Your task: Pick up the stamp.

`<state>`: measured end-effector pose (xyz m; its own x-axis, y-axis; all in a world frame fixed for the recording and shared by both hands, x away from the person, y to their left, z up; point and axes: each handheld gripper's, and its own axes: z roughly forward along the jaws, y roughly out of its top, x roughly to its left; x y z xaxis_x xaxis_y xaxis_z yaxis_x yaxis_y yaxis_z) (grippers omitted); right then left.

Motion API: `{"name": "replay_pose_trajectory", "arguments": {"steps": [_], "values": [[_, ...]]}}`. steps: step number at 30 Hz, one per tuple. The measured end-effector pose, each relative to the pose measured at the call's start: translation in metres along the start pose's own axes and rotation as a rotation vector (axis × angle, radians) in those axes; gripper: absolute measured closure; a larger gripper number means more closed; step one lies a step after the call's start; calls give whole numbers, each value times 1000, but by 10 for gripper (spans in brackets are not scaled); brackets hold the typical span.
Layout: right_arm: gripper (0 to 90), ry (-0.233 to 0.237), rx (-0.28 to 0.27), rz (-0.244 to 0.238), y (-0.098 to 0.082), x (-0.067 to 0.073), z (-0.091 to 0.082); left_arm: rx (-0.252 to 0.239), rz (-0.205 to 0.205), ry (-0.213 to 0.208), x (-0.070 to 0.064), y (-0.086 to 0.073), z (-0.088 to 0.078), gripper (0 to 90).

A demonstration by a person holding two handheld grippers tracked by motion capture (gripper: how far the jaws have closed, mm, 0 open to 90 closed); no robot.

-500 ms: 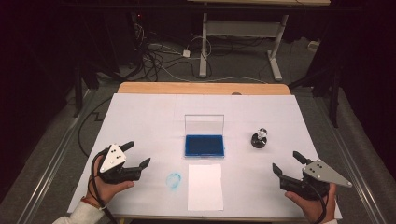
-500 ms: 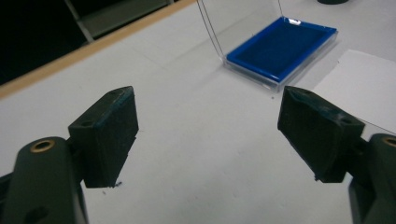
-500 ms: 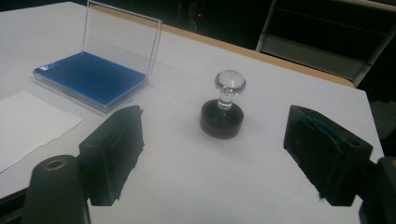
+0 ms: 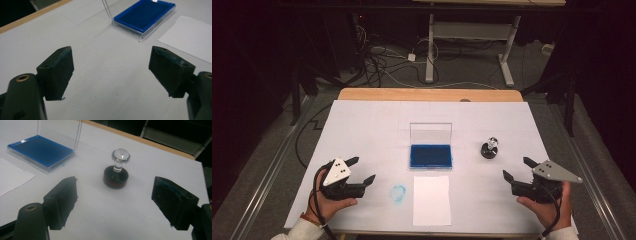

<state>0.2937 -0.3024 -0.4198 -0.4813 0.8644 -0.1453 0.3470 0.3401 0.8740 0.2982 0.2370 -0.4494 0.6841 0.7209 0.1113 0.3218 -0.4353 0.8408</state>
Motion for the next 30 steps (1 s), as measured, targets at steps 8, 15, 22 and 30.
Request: {"name": "replay_pose_trajectory", "arguments": {"steps": [8, 15, 22, 30], "values": [[200, 27, 37, 24, 31, -20, 16, 28, 19, -14, -2, 1, 6, 197], [217, 119, 107, -5, 63, -27, 49, 41, 17, -6, -3, -1, 6, 196], [233, 104, 190, -10, 69, -28, 83, 62, 18, -10, -3, -3, 9, 196], [363, 152, 253, 3, 61, -36, 111, 82, 36, -11, -3, -5, 11, 222]]}}
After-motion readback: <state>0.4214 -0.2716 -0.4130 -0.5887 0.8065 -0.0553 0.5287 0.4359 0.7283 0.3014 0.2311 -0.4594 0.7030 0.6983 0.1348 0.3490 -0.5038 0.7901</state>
